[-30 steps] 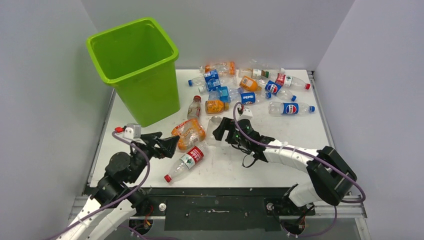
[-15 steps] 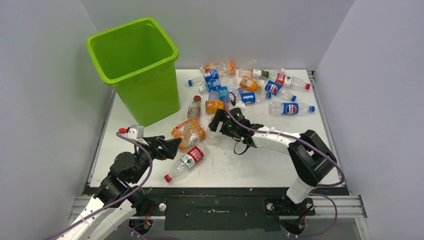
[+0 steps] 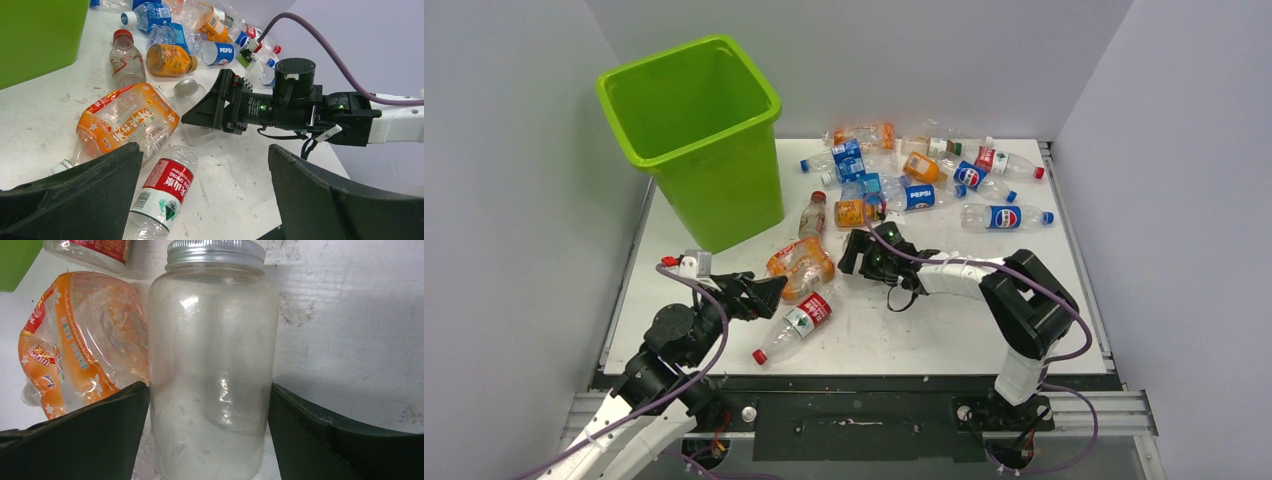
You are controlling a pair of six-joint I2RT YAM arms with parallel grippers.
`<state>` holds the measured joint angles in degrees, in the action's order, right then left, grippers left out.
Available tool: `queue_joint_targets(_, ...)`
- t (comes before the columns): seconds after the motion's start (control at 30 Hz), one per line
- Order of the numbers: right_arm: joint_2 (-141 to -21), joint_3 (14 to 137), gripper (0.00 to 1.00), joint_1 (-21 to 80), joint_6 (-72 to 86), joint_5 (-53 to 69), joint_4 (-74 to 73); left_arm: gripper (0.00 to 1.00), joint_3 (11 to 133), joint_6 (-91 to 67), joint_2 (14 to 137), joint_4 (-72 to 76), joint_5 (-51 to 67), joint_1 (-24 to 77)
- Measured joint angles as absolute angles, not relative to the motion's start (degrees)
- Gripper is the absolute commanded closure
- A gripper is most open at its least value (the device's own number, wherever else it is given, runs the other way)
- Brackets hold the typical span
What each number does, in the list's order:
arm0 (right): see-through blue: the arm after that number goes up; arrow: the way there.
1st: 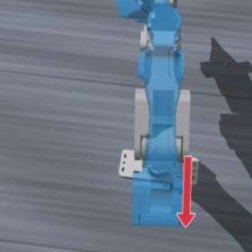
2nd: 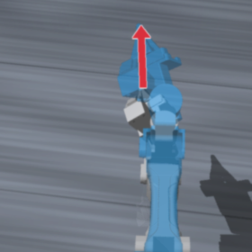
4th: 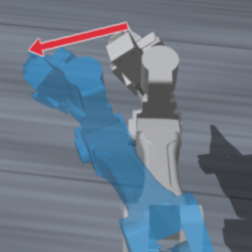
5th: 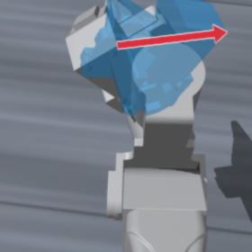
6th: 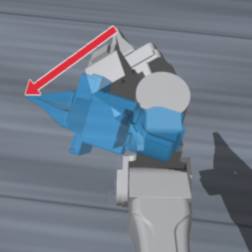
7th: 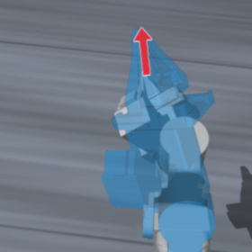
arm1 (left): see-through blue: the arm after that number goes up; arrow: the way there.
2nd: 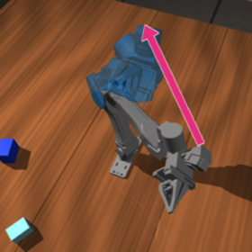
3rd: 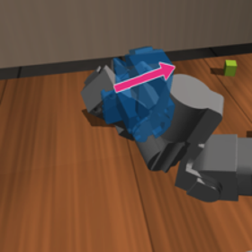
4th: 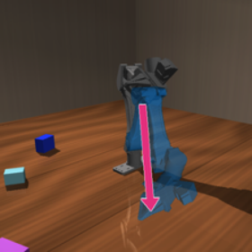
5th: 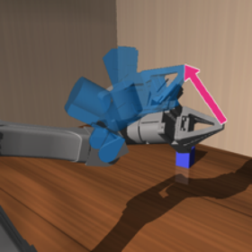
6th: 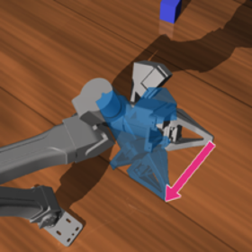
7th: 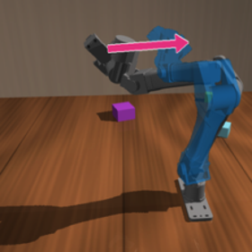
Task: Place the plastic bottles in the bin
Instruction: Pick up the plastic bottle at the center of the board.
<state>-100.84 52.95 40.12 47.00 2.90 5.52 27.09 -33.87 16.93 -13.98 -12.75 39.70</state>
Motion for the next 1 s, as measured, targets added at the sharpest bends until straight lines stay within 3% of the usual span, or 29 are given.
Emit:
queue_joint_targets(0.13,-100.4,51.4,0.48,40.3,46.5,3.4,7.2,0.04,27.1,-33.9,16.1,-14.0,-12.8,39.7)
queue_joint_targets(0.2,-98.8,49.2,0.54,40.6,45.6,3.3,7.9,0.04,27.1,-34.0,15.7,-14.0,-12.8,39.7)
queue_joint_targets(0.33,-90.5,41.6,0.56,41.1,41.9,2.8,9.9,0.04,27.0,-34.7,16.0,-13.8,-12.3,39.7)
queue_joint_targets(0.43,-77.8,33.0,0.57,43.4,36.9,2.1,13.8,0.04,27.0,-35.9,17.8,-12.4,-10.5,39.7)
queue_joint_targets(0.67,-49.4,20.9,0.58,47.7,28.8,7.0,25.2,0.04,26.9,-40.5,32.5,0.7,0.9,39.8)
queue_joint_targets(1.0,-29.6,7.2,0.61,48.2,26.9,9.4,30.4,0.04,27.7,-47.8,49.2,25.6,12.6,40.1)
